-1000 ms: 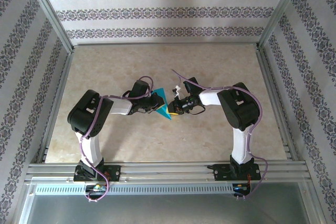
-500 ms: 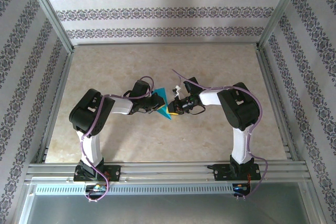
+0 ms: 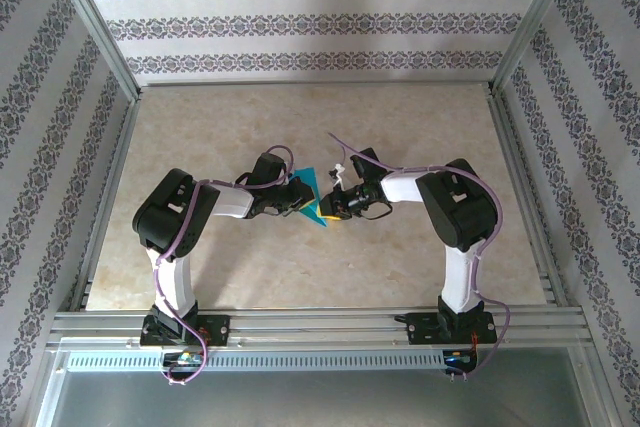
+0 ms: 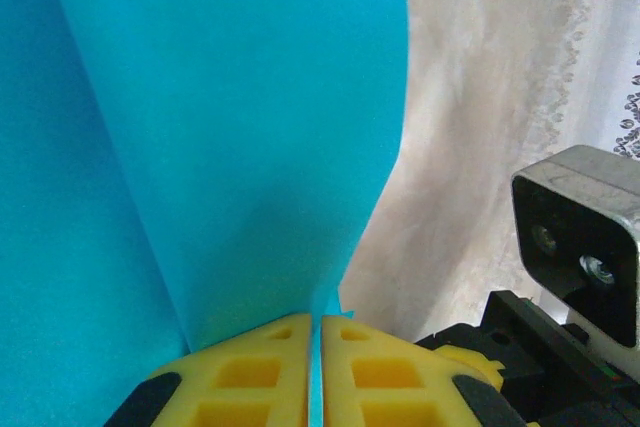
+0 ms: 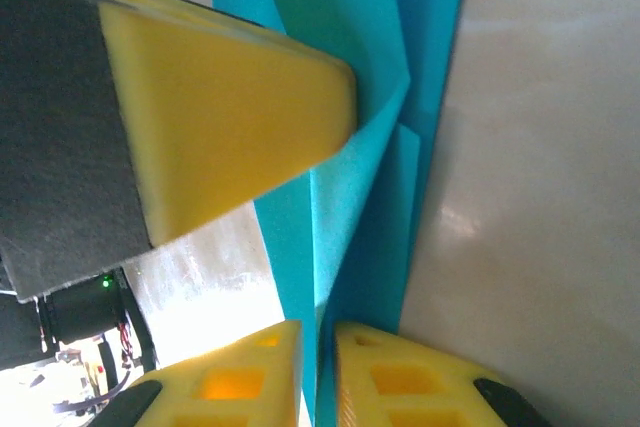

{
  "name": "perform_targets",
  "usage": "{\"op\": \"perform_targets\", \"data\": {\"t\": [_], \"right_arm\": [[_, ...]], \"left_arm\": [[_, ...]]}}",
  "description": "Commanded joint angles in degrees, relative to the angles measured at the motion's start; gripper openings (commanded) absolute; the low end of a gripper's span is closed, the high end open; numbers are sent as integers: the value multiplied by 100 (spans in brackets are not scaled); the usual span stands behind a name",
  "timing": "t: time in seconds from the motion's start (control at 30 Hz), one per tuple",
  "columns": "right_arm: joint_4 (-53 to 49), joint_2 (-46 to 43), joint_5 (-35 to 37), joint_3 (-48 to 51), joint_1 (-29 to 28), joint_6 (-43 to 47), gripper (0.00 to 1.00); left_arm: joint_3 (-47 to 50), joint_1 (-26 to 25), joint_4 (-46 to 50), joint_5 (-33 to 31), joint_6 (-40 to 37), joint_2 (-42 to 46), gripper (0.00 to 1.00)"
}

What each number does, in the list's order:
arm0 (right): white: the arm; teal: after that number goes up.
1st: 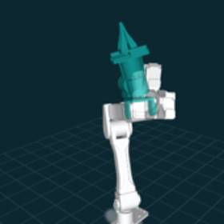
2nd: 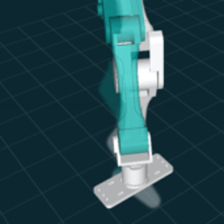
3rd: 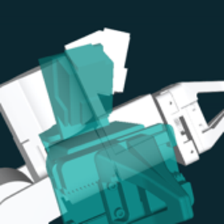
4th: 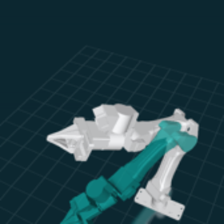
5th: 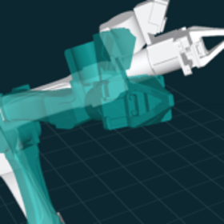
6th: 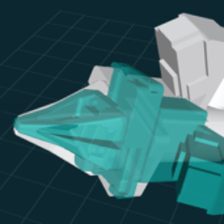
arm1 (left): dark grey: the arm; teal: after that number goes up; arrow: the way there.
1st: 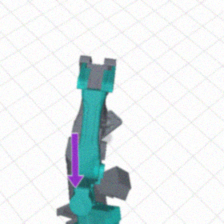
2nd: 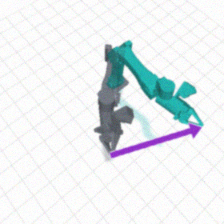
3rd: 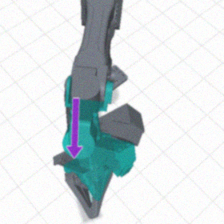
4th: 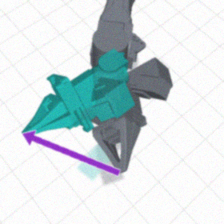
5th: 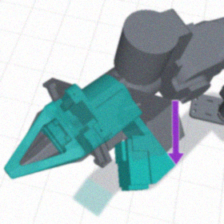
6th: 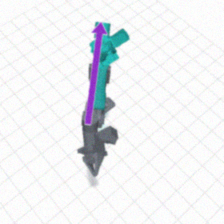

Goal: Fold a paper plane with a square sheet of paper (pick it up from the middle)
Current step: Fourth fold the wing at the center of the table.

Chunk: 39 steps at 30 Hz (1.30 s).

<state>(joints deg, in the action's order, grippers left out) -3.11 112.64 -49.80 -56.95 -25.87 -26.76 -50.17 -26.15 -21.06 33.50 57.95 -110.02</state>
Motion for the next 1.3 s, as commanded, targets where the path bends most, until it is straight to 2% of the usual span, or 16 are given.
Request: {"op": "perform_targets", "data": {"t": [0.0, 0.33, 0.83, 1.03, 1.27], "right_arm": [[-647, -84, 218, 220, 82, -4, 19], [-730, 226, 310, 219, 69, 83, 12], [-1100, 434, 864, 159, -63, 507, 11], [-1308, 478, 1170, 106, -138, 630, 12], [-841, -84, 769, 217, -53, 229, 21]], "left_arm": [[51, 44, -214, 43, 82, -121, 12], [34, 50, -396, 153, 185, 20, 12], [-110, 53, -456, 297, 173, -127, 15], [-135, 52, -221, 216, 160, -196, 14], [-110, 52, -177, 201, 189, -302, 13]]}}
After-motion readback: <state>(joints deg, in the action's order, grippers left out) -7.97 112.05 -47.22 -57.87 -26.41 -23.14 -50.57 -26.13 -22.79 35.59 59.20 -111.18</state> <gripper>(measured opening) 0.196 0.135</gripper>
